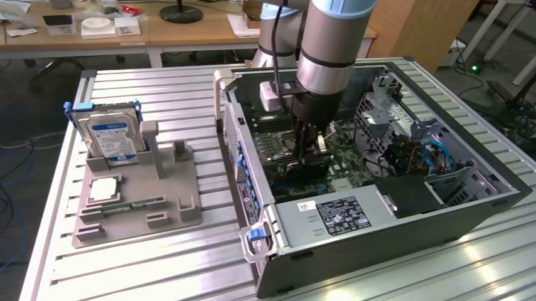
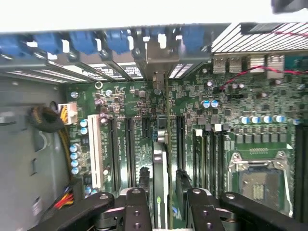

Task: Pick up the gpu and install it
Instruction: 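Insert the gpu into the slot, then press down on the gpu until it lock into place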

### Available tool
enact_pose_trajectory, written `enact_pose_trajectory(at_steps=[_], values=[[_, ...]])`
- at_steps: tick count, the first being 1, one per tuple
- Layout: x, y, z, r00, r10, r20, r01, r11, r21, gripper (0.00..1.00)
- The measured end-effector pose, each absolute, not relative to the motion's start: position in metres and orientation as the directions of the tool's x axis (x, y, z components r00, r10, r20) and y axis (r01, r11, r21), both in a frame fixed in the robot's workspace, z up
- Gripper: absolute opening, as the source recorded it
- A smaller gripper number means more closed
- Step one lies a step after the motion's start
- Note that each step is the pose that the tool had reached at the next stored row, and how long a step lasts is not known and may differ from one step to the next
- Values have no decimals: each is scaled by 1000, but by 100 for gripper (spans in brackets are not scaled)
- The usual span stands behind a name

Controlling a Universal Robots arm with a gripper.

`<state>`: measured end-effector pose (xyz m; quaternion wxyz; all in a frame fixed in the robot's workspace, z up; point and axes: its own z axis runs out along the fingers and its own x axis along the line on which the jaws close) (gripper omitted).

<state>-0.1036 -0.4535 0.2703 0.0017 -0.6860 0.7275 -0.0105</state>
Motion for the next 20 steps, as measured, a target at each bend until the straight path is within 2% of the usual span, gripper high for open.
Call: enact_pose_trajectory(at_steps=[3, 7, 9, 10, 12, 20], values=[[-104, -454, 281, -59, -998, 12, -998, 59, -18, 36], [-104, -454, 281, -59, -998, 12, -998, 59, -18, 35], [-104, -454, 281, -59, -998, 12, -998, 59, -18, 22], [-104, -454, 281, -59, -998, 12, -998, 59, -18, 22], [-104, -454, 281, -59, -998, 12, -998, 59, -18, 11], [-104, -454, 281, -59, -998, 12, -998, 59, -18, 11]])
